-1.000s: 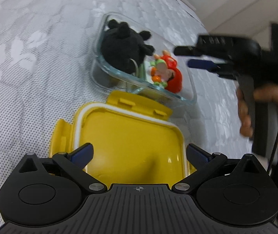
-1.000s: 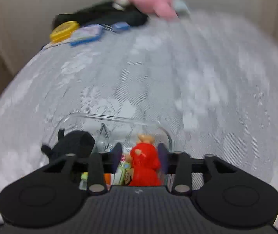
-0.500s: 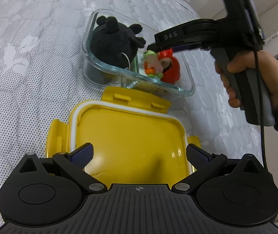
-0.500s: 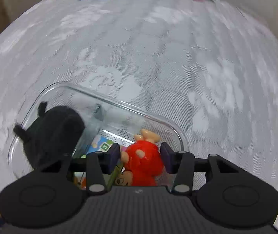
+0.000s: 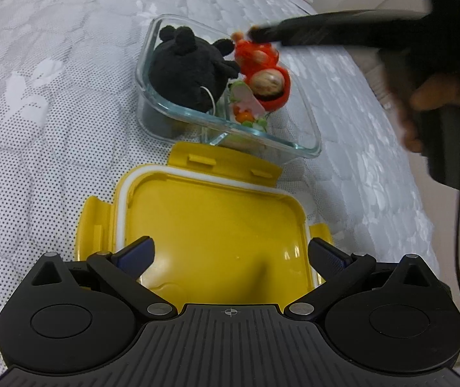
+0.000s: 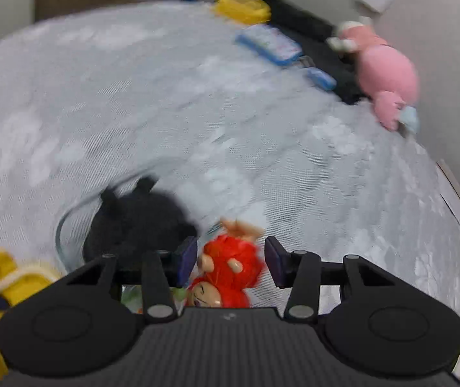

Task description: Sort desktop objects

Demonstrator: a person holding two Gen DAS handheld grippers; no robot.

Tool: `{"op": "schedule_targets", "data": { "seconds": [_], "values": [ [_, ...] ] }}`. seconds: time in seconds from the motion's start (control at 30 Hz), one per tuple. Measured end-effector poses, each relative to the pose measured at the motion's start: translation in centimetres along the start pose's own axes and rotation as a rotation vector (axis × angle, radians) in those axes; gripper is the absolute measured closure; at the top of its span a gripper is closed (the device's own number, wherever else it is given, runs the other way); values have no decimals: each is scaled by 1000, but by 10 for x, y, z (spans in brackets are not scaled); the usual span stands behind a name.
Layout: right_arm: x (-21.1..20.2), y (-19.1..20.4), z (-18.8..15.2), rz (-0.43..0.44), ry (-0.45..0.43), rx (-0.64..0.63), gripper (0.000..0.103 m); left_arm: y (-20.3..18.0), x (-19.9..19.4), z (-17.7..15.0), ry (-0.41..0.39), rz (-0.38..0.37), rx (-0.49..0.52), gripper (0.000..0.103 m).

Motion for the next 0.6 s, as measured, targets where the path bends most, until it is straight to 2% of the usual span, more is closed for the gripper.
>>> {"op": "schedule_targets", "data": {
  "seconds": [0.07, 0.2, 0.37, 0.43, 0.5, 0.6],
  "values": [
    [-9, -28, 2, 33, 36, 191, 53, 0, 1, 0, 1, 1, 0, 0],
    [-9, -67, -19, 141, 229, 599, 53, -2, 1, -1, 8, 0, 5, 0],
    [5, -75, -59, 339, 357, 1134, 53, -2, 0, -2, 9, 1, 7, 0],
    [18, -70, -74, 386, 415, 1306, 53, -2, 0, -3, 9, 4, 9, 0],
    [32, -62, -84, 378, 460, 1348, 53, -1, -1, -3, 7, 2, 5, 0],
    [36, -50, -84, 328, 505, 1168, 53, -1, -2, -2, 4, 1, -3, 0]
  ]
}}
Point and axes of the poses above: each gripper's, at about its wrist camera, not at the fingertips, and x roughly the way its jaws point, y to its left, z to its top, the point moved 6 cm from there along x, roughly the way its jaws point, and after that the axes turned 12 degrees about -z, right-handed, at the moved point
